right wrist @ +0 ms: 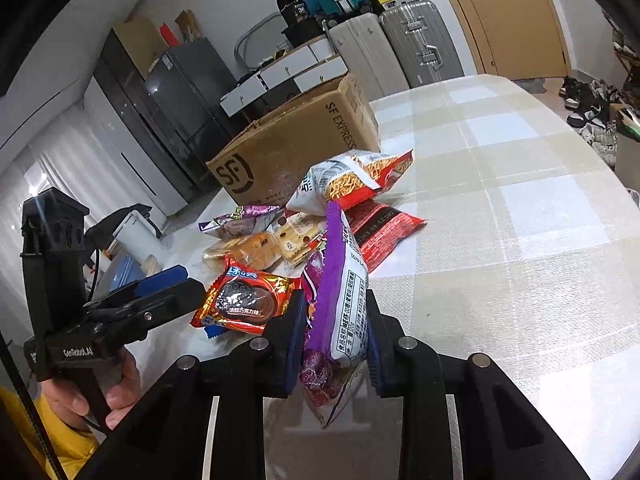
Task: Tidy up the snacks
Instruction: 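Grasp the red chip bag with the left tool while the right tool grasps the purple candy bag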
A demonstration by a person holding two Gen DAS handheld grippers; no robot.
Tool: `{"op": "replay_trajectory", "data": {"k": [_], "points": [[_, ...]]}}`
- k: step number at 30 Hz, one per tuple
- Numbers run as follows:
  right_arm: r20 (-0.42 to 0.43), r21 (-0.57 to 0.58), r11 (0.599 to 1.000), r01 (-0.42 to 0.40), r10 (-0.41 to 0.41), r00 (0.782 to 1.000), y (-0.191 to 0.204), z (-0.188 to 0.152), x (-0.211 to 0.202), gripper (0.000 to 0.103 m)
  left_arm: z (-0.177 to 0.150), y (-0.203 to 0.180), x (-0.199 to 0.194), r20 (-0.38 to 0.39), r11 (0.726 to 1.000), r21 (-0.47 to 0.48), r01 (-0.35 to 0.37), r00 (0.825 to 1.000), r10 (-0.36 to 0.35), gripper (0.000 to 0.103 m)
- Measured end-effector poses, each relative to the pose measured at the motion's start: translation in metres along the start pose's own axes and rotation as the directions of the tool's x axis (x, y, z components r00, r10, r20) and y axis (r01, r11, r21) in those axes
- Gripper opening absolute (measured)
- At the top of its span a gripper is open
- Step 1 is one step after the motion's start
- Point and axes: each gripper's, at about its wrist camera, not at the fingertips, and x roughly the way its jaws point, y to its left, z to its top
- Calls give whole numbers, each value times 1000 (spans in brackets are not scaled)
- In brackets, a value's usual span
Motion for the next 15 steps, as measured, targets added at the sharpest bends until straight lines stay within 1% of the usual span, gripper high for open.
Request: {"op": "replay_trajectory", "data": {"k": [1, 3, 6, 7, 8, 10, 12, 13, 15], "points": [[2, 0, 1000, -3, 3, 1000, 0, 0, -1, 27, 1, -1, -1, 6, 1000, -6, 7, 1000, -6, 100], [6, 2, 1000, -7, 7, 1000, 0, -2, -4, 27, 2, -7, -4, 19, 1000, 10, 28, 999, -28, 91], [16, 9, 1000, -15, 15, 1000, -2, -3, -10, 27, 4, -22, -5, 23, 997, 69, 42, 999, -44, 90], [21, 8, 1000, -16, 16, 1000, -2, -3, -12, 27, 5, -26, -3, 20, 995, 87, 51, 998, -53, 89], [28, 8, 1000, -17, 17, 999, -2, -3, -14, 27, 5, -29, -1, 14, 994, 94, 62, 998, -64, 85], [39, 11, 1000, -23, 22, 999, -3, -3, -17, 27, 5, -30, 5, -7, 993, 92, 80, 997, -80, 76], [45, 9, 1000, -28, 27, 999, -3, -3, -20, 27, 5, -29, 15, -45, 991, 79, 106, 994, -102, 63], [46, 9, 999, -31, 30, 998, -3, -4, -20, 27, 4, -29, 18, -55, 992, 72, 107, 993, -103, 59], [47, 11, 999, -36, 36, 998, -4, -5, -21, 27, 3, -26, 25, -73, 992, 55, 117, 991, -113, 43]]}}
